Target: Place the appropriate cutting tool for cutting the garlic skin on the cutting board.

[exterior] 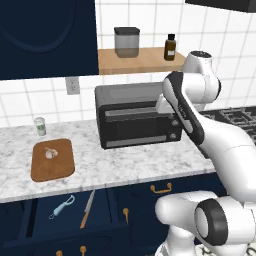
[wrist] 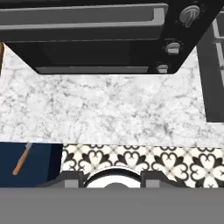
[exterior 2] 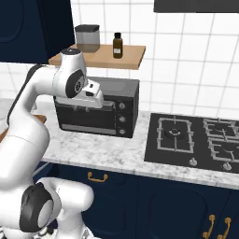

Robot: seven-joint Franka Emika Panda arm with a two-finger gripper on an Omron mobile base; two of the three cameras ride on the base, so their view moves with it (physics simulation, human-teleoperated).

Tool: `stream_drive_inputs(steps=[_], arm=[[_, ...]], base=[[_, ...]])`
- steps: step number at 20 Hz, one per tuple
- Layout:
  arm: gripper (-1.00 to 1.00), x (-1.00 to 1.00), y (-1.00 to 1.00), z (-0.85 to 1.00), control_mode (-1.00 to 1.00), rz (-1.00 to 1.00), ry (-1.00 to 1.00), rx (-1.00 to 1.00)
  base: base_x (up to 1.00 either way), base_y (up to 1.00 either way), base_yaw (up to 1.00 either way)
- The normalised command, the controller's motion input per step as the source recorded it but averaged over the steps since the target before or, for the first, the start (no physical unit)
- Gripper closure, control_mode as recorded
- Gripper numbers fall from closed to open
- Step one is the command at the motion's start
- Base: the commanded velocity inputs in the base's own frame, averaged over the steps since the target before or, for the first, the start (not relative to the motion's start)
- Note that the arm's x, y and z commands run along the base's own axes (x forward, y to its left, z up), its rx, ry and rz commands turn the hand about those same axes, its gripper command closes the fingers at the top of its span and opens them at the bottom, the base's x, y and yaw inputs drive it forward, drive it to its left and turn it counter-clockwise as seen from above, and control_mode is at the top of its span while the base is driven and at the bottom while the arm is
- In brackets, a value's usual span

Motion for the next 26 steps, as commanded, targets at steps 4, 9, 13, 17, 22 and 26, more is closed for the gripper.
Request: stream_drive_inputs(steps=[4, 9, 13, 17, 22, 26], arm=[[-1.00, -0.54, 0.17, -0.10, -1.00, 0.02, -0.01, -0.01], [-1.00, -0.97, 0.98, -0.67, -1.00, 0.03, -0.01, -0.10], [-1.00, -0.61, 1.00, -0.80, -1.00, 0.00, 0.00, -0.06], [-1.00, 0.19, 1.00, -0.86, -1.00, -0.08, 0.20, -0.03], [-1.00, 0.10, 1.00, -0.79, -1.00, -0.07, 0.05, 0.00], [-1.00, 0.00, 1.00, -0.77, -1.00, -0.07, 0.06, 0.00]], base=[[0.00, 0.00, 0.00], [0.00, 0.00, 0.00], [0.00, 0.00, 0.00], [0.00, 0.00, 0.00], [0.00, 0.00, 0.00], [0.00, 0.00, 0.00]])
